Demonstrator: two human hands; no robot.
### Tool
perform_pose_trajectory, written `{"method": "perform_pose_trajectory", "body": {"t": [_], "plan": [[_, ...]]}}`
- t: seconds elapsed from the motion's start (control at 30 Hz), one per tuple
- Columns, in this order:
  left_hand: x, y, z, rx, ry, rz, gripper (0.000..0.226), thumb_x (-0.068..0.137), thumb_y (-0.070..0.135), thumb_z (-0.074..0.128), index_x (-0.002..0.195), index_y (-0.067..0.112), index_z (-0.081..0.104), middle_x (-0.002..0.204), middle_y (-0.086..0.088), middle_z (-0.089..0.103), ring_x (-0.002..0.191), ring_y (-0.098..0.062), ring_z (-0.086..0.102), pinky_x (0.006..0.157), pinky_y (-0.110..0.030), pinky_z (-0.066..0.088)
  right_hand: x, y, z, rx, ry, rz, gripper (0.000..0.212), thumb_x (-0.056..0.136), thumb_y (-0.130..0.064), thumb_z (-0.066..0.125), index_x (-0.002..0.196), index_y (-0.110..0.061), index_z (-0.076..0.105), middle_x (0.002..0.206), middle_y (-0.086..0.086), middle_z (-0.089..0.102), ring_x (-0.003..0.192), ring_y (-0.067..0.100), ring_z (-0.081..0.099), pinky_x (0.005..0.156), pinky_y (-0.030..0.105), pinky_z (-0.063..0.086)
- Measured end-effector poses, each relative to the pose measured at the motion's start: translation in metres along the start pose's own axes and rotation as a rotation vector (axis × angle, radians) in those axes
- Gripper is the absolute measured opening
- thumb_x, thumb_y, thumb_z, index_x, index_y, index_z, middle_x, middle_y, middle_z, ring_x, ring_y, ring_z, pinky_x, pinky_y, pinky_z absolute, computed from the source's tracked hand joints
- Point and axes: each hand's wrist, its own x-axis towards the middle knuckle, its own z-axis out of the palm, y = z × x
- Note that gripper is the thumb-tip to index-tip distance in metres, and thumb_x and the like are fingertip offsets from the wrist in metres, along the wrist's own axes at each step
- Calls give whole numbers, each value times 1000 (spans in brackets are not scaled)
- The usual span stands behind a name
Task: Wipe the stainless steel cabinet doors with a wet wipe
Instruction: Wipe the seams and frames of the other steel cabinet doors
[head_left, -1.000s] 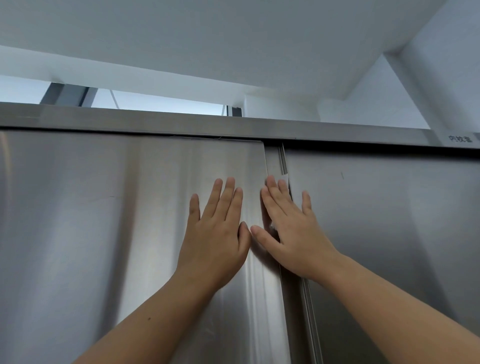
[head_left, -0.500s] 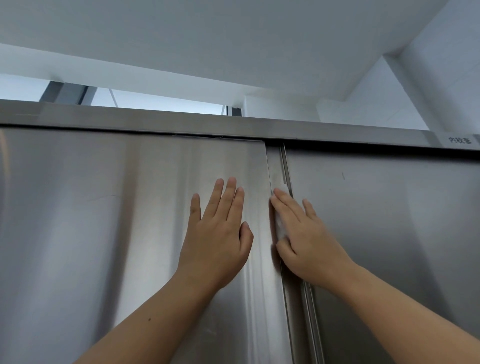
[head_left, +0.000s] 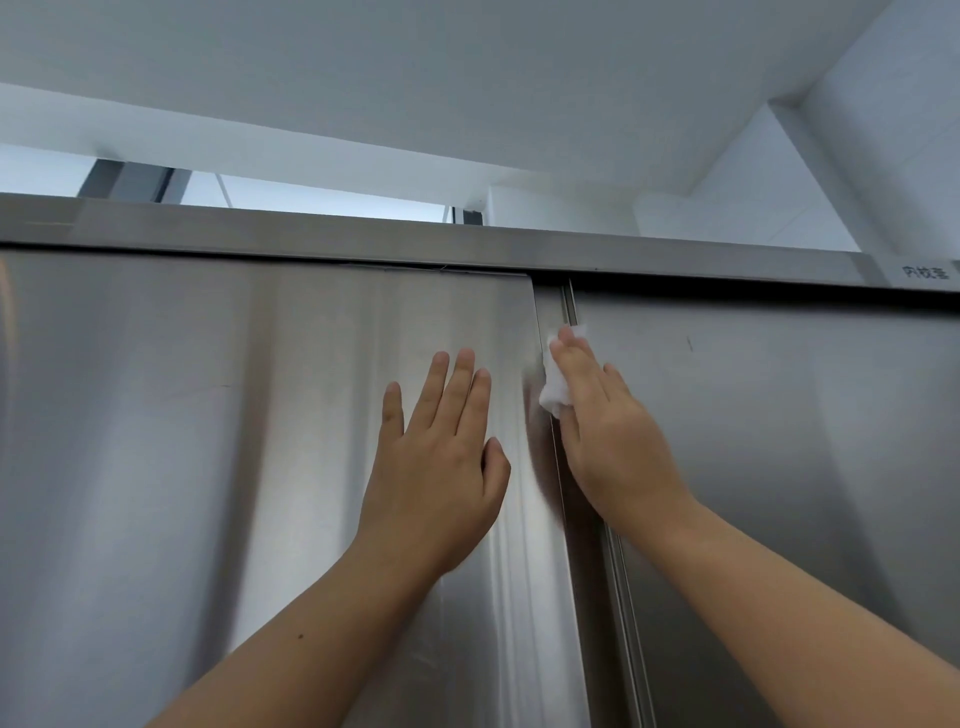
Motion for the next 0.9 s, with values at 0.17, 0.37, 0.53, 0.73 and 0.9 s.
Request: {"method": "perform_pose_trajectory", "body": {"t": [0.17,0.37,0.53,0.73,0.9], "plan": [[-1,0,-1,7,12,10,57,87,30,32,133,5,52,142,-13,46,133,-28,41,102,-55,24,16,-17,3,92,-16,73,36,87,-16,51,115,6,59,120,22,62,101,41,63,74,45,55],[-1,0,-1,-5,22,8,57,86,30,33,132,4,53,141,-13,47,132,-28,43,100,-57,28,8,-11,11,-69,-195,-28,48,91,-28,35,119,0,62,131,21,55,122,36,51,98,53,38],[-1,-1,0,8,17,13,57,87,30,33,134,4,51,142,-13,47,132,-28,42,101,-55,27,14,-4,9,-153,-325,-62,59,92,-34,29,134,4,47,142,27,40,131,38,41,104,45,23],[-3,-1,1,34,37,12,58,86,31,34,133,3,51,141,-14,48,131,-29,43,99,-59,30,52,3,4,-226,-523,39,63,101,-47,16,151,-14,-6,157,10,-14,145,20,-9,114,32,-8],[-2,0,2,32,44,6,58,85,32,34,133,4,52,140,-12,48,131,-27,43,102,-57,33,75,6,7,-226,-591,102,66,99,-51,16,150,-18,-11,157,12,-13,146,23,-6,114,37,-11]]}}
